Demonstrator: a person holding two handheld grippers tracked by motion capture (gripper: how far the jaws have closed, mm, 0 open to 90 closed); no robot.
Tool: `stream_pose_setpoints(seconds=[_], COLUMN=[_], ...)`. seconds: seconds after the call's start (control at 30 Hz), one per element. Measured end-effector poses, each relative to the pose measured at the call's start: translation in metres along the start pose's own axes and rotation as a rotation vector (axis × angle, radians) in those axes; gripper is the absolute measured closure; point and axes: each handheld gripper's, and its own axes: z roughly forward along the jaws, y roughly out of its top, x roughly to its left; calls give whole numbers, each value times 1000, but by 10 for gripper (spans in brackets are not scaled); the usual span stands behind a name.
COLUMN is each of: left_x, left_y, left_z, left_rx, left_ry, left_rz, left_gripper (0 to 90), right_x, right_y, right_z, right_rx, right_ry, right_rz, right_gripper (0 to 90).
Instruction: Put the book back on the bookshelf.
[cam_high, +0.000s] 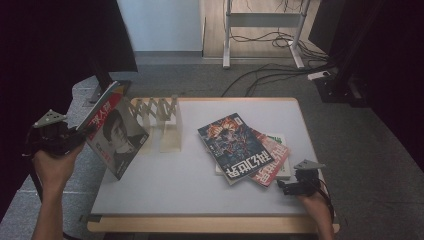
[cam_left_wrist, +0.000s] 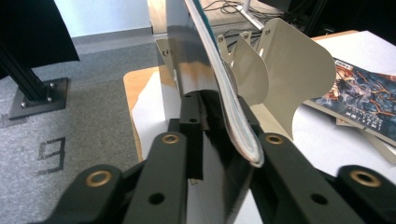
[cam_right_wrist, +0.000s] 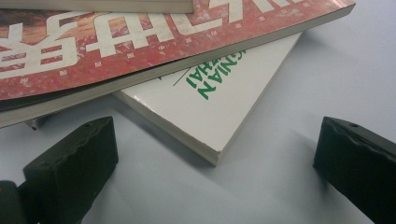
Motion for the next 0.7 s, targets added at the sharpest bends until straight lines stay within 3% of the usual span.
stream_pose_setpoints(seconds=[0.2,0.23,0.57,0.7], left_x=[2,4,4,1], left_y=[0,1,11,17], left_z=[4,6,13,20], left_rx=[-49,-74,-141,-159], left_ry=[12,4,-22,3], left_rz=[-27,-39,-65,-60], left_gripper=[870,871,872,871], right_x=[0,0,0,0], right_y=[0,0,0,0], right_z=[0,0,0,0], right_rx=[0,0,2,1], right_ry=[0,0,1,1], right_rz=[0,0,0,0], right_gripper=[0,0,0,0])
